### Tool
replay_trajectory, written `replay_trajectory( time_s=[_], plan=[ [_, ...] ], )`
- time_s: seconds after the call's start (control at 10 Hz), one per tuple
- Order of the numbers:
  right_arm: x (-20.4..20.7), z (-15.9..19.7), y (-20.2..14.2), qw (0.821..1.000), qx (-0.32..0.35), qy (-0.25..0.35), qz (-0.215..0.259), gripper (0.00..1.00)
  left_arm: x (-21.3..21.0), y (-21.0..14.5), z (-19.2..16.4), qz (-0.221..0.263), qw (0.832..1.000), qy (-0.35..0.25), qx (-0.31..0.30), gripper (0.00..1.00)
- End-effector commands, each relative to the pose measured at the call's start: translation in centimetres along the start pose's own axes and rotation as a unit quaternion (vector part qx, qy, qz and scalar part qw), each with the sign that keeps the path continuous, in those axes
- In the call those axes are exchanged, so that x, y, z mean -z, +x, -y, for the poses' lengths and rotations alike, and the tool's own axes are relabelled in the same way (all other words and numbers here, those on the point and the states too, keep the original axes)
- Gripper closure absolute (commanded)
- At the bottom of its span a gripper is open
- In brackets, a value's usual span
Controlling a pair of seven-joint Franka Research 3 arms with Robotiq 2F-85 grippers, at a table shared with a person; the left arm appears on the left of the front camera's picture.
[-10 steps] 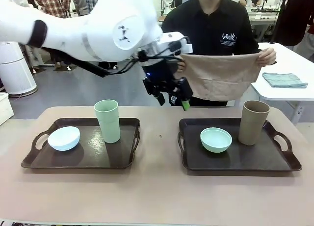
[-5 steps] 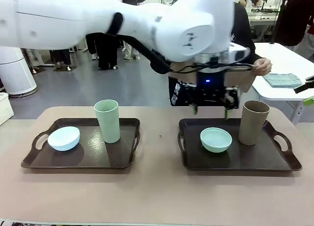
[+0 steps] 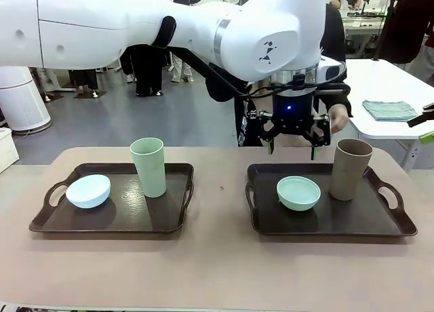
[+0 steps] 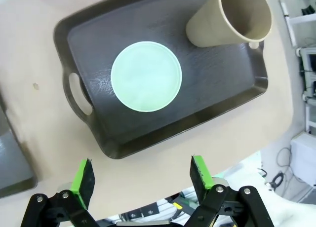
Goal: Set up a tray with a mat and arrange the tableware.
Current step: Pick up the Picnic Bowl and Reusable plastic cup from the Handle tray in front of the human's position and hold them in the air.
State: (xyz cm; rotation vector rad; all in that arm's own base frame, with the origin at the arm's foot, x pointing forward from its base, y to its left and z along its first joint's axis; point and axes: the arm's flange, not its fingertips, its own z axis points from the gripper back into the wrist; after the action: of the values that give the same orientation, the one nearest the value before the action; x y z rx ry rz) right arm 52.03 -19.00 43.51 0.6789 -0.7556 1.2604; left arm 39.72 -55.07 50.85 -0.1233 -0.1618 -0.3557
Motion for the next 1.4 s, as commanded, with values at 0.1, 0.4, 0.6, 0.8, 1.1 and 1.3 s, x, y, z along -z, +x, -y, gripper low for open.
replay_trajectory(
  time_s=[0.1,0.4,0.6,0.8,1.1,1.3],
  plan=[
    [3.2,2.9,-1.5,0.989,-0.002,0.112,0.097,0.0,0.9,-1.1,-0.9,0.012,0.999,-0.03,-0.028,0.0],
    [6.5,4.8,-4.4,0.981,-0.002,0.18,0.069,0.0,0.4,-2.0,-2.1,0.041,0.998,-0.038,-0.038,0.0],
    [7.7,6.1,-5.0,0.989,-0.011,0.125,0.083,0.0,0.5,-2.1,-2.4,0.094,0.991,-0.057,-0.07,0.0],
    [8.2,4.0,-5.1,0.981,0.009,0.176,0.077,0.0,0.2,-0.4,-1.3,0.038,0.998,-0.036,-0.024,0.0],
    [10.9,5.7,-5.7,0.972,-0.032,0.225,0.057,0.0,3.0,1.0,-2.1,0.037,0.995,-0.033,-0.083,0.0],
    [12.4,5.6,-6.2,0.97,-0.039,0.234,0.045,0.0,4.2,1.5,-2.4,0.036,0.995,-0.017,-0.091,0.0]
  ],
)
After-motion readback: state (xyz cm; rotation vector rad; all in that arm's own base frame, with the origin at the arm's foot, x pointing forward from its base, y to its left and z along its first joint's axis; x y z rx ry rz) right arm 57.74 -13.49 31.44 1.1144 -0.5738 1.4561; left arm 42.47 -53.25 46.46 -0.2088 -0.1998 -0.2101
